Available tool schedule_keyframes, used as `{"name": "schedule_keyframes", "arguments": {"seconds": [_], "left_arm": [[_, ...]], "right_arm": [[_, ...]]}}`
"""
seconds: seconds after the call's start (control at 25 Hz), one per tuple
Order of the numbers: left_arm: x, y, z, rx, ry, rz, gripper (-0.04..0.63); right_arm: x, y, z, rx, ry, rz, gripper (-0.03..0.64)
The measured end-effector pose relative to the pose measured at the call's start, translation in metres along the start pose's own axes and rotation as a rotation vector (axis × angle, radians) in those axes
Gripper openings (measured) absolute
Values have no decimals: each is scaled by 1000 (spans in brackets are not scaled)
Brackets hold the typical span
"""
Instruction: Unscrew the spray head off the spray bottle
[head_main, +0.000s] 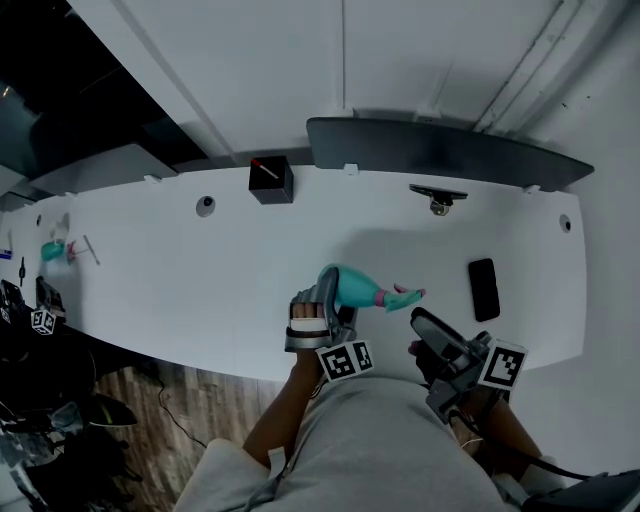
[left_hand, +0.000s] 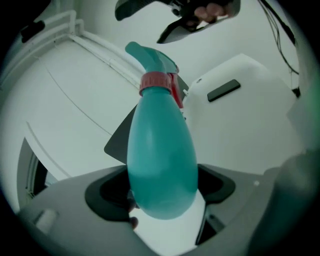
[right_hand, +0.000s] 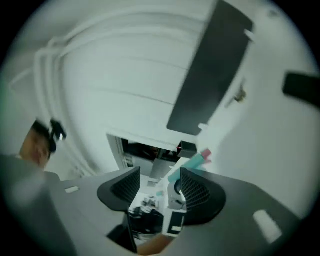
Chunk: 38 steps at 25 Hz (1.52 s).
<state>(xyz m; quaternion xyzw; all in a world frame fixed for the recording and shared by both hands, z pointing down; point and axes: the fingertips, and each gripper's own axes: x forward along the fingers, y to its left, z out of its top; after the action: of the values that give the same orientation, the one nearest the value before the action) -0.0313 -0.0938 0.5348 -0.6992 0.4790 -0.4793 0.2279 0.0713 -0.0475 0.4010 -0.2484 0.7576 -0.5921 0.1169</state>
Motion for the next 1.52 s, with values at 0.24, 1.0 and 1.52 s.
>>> {"name": "schedule_keyframes", "arguments": {"seconds": [0.24,1.0,1.52], "left_arm": [[-5,9,14,135,-54,98,402],[-5,-33,4,121,-13,-101,400],[-11,-55,17,50,-138,-273,400]], "right_arm": [[14,-47,-14,396,-31,-122,267],[25,-61,-50,-1924,729,-345,92],[10,-58,-57,-2375,775,-152,92]]}}
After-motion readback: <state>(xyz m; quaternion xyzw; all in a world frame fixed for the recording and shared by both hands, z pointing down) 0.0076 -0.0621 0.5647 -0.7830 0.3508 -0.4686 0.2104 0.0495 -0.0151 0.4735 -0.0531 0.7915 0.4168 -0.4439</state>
